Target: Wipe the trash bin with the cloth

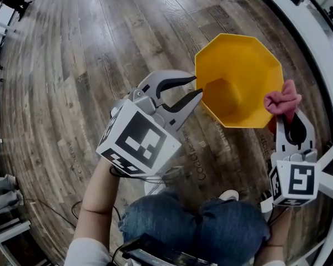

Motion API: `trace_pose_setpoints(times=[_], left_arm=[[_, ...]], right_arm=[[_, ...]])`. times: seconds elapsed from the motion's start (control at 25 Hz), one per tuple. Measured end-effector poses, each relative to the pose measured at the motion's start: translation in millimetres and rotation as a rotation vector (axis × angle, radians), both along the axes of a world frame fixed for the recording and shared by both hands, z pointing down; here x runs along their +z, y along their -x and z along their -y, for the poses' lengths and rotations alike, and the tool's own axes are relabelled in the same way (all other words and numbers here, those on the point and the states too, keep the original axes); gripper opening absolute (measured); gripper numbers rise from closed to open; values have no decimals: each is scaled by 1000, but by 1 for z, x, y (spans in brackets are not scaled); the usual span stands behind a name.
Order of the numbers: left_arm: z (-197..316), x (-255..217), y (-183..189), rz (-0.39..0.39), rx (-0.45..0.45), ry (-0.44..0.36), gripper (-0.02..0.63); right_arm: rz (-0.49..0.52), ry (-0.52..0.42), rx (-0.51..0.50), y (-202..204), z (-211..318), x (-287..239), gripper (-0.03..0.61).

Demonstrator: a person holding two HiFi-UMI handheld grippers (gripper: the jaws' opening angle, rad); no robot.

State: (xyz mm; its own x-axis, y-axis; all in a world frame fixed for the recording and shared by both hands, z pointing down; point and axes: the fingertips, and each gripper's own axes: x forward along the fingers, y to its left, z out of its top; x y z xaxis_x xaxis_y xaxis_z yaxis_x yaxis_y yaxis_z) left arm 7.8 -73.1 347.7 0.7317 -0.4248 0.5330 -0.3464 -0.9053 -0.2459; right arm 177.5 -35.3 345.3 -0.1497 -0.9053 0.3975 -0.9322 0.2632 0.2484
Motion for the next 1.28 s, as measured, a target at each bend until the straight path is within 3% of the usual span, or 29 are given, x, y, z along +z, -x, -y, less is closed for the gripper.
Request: trace_pose_setpoints(times=[0.12,0.32,0.48,0.72,0.96,1.16,1.28], left_arm=[[2,4,-4,-38,-31,50,79],[5,9,-6,-116,-53,103,3],[9,1,-7,-214,-76,121,3],[32,-31,5,-346,-261,257,3],[40,-91,10,-262,-338,287,3],[38,-168,14,-445,-453,525,3],[38,-232,23,-468,-507,546,3]], right_arm=[[7,1,-2,0,0,-1,51],[27,-8,5,0,0,-2,51],[34,-13,19,-3,1,-7,51],[86,67,87,-9,6,-31,51],[248,162,157,2,9,-101,51],[359,142,202,16,7,-194,51],[354,154,244,22,0,-258,51]])
